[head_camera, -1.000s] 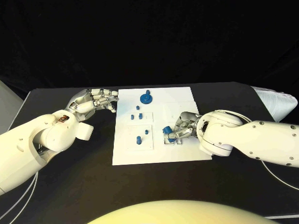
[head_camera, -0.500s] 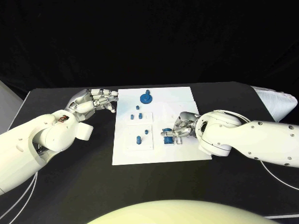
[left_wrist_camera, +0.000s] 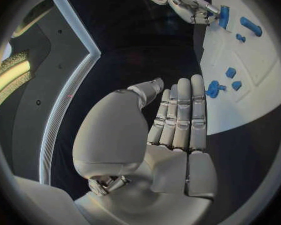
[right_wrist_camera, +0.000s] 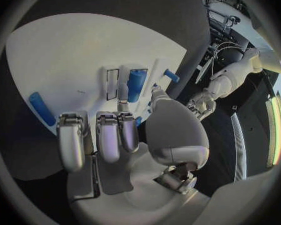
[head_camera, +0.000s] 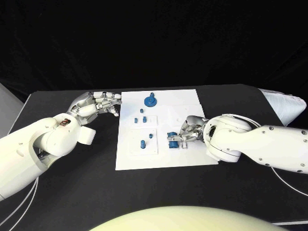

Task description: Assemble the parts on the task board

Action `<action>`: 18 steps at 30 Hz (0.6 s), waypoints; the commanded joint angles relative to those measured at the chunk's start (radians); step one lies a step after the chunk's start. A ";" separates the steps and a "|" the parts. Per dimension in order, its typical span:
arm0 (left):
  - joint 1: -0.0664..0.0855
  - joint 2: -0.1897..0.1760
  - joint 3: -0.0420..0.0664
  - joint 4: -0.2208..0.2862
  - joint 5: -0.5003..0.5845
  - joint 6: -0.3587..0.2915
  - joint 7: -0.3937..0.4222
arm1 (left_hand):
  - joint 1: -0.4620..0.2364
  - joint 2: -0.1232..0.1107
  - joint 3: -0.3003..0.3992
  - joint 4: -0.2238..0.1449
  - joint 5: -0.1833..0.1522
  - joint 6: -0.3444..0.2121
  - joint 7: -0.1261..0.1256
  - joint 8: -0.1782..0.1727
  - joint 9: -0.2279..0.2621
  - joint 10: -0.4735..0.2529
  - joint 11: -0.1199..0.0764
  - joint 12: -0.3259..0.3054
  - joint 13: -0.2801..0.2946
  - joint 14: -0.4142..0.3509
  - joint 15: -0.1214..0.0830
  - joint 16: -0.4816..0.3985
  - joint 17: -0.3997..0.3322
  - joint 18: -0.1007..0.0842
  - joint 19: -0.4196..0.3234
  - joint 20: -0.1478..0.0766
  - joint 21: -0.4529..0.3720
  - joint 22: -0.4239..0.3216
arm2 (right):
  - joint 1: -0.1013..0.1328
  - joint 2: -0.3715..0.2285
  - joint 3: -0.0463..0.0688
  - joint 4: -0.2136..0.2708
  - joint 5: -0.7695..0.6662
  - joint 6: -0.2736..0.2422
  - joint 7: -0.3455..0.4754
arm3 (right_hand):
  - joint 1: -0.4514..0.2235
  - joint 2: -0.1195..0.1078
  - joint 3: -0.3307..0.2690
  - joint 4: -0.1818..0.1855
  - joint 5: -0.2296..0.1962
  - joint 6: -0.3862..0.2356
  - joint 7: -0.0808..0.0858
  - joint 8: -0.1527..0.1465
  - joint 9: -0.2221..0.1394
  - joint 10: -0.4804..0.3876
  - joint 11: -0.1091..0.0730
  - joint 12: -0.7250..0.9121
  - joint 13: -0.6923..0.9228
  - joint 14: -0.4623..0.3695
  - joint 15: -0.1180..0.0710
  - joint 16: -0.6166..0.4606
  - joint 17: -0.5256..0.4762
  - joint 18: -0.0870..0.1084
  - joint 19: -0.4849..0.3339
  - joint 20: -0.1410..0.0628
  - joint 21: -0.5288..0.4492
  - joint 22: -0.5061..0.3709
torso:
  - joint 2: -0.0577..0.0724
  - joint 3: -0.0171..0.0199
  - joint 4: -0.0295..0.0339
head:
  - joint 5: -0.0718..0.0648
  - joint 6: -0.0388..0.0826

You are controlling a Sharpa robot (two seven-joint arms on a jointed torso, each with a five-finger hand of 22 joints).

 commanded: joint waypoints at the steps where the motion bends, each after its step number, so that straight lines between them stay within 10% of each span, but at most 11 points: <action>1: -0.001 0.001 0.001 0.002 -0.002 0.016 0.005 | -0.008 0.005 0.002 0.006 -0.002 -0.006 0.000 0.003 0.001 -0.009 0.001 0.005 0.000 -0.005 0.002 -0.004 0.002 0.006 0.004 0.000 -0.006 -0.001 | -0.001 -0.020 0.000 0.013 -0.016 -0.033 0.052 | 0.036 0.004 -0.007 -0.002 0.012 -0.007 0.001 0.006 -0.001 0.072 -0.008 0.000 0.224 0.091 -0.004 0.004 0.198 -0.006 0.098 -0.006 0.005 0.245 | 0.000 0.0005 -0.0001 | 0.001 0.003; 14: -0.003 0.000 0.001 0.003 -0.001 0.010 0.015 | -0.009 0.005 0.002 0.007 -0.002 -0.007 0.000 0.004 0.001 -0.010 0.001 0.007 0.000 -0.005 0.002 -0.004 0.002 0.006 0.004 0.000 -0.008 -0.002 | 0.042 -0.181 0.008 0.053 0.045 -0.090 0.180 | 0.172 0.006 -0.014 -0.006 0.066 -0.038 0.017 -0.038 -0.025 0.093 0.006 0.036 0.251 0.095 0.007 0.013 0.217 -0.010 0.100 0.002 0.025 0.254 | -0.001 -0.0005 -0.0024 | -0.005 0.008; 18: -0.003 0.000 0.001 0.003 0.000 0.009 0.016 | -0.009 0.005 0.002 0.007 -0.002 -0.007 0.000 0.004 0.001 -0.010 0.001 0.007 0.000 -0.005 0.002 -0.004 0.002 0.006 0.004 0.000 -0.008 -0.002 | 0.051 -0.220 0.008 0.029 0.047 -0.053 0.183 | 0.247 0.010 0.009 -0.008 0.021 -0.031 0.020 -0.059 -0.040 0.094 0.008 0.036 0.252 0.095 0.009 0.014 0.221 -0.011 0.101 0.004 0.030 0.257 | -0.001 -0.0005 -0.0014 | -0.015 0.009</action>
